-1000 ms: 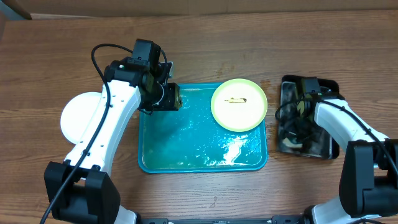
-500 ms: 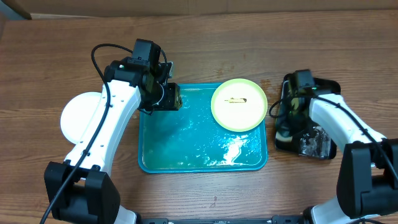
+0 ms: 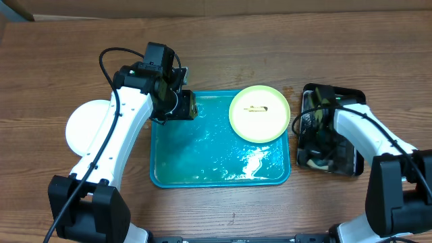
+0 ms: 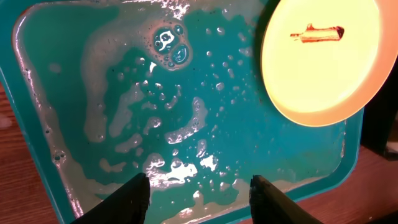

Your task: Clean dirty plates on tray and stack at the side

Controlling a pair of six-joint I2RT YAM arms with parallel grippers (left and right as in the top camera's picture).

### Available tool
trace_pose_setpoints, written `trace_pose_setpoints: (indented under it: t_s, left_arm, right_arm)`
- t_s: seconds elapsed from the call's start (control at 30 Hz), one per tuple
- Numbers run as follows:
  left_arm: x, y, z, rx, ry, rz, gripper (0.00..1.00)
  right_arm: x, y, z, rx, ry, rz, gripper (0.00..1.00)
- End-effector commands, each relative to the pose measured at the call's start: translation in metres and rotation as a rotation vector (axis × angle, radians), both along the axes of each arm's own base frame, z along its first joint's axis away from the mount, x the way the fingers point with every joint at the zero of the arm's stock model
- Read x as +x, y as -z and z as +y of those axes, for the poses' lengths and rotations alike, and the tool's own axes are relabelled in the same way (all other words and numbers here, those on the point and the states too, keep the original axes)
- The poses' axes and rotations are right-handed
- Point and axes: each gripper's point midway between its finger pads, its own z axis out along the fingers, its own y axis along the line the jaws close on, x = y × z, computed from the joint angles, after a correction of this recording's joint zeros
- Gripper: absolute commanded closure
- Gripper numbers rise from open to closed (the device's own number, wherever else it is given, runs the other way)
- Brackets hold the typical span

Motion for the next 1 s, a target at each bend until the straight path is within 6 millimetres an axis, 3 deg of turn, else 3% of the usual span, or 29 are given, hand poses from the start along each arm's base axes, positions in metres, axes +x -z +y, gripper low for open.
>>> trace_pose_setpoints:
  t_s: [0.0, 0.2, 0.37, 0.7, 0.97]
  left_arm:
    - [0.003, -0.007, -0.001, 0.001, 0.017, -0.025, 0.46]
    - [0.003, -0.007, -0.001, 0.001, 0.017, -0.026, 0.46]
    - [0.003, -0.007, -0.001, 0.001, 0.017, -0.026, 0.46]
    - [0.002, -0.006, 0.0, 0.002, 0.017, -0.02, 0.46]
    - [0.001, -0.006, 0.0, 0.002, 0.017, -0.019, 0.47]
  right_arm:
    - [0.0, -0.004, -0.024, -0.112, 0.084, -0.023, 0.96]
    - [0.011, -0.003, -0.031, -0.097, 0.15, -0.076, 0.96]
    - [0.059, -0.01, 0.0, 0.105, 0.013, -0.212, 0.96]
    - [0.145, -0.035, 0.004, 0.122, -0.006, -0.564, 0.96]
    - [0.16, -0.032, 0.003, 0.123, 0.042, -0.614, 0.96]
